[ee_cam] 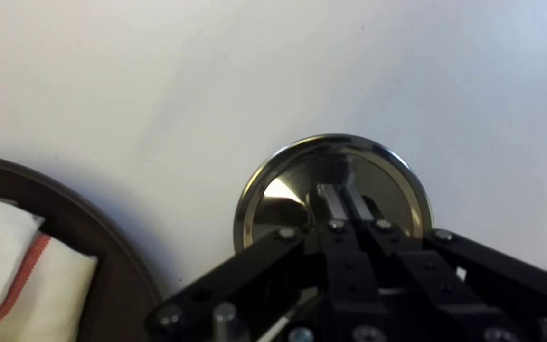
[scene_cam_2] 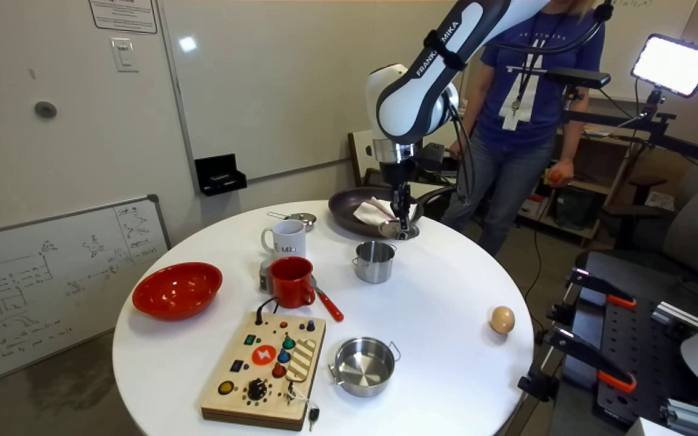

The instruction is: Pick up the lid and put it on the table

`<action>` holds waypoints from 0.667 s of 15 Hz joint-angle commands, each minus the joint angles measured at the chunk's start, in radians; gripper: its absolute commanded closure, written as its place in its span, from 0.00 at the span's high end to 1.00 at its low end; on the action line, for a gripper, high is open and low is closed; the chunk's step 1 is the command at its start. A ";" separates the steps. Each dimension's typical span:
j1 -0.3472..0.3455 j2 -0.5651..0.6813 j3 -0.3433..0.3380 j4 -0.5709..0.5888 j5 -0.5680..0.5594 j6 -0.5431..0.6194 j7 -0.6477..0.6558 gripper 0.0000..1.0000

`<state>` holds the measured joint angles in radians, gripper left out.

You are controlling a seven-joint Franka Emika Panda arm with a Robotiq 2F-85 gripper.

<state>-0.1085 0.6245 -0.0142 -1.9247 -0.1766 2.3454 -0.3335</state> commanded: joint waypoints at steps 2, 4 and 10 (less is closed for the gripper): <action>-0.064 -0.031 0.018 -0.027 0.082 0.003 -0.020 0.05; -0.074 -0.028 0.015 -0.023 0.104 -0.001 -0.013 0.05; -0.069 0.010 -0.011 0.034 0.120 -0.047 0.045 0.05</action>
<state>-0.1814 0.6221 -0.0179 -1.9218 -0.0723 2.3382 -0.3181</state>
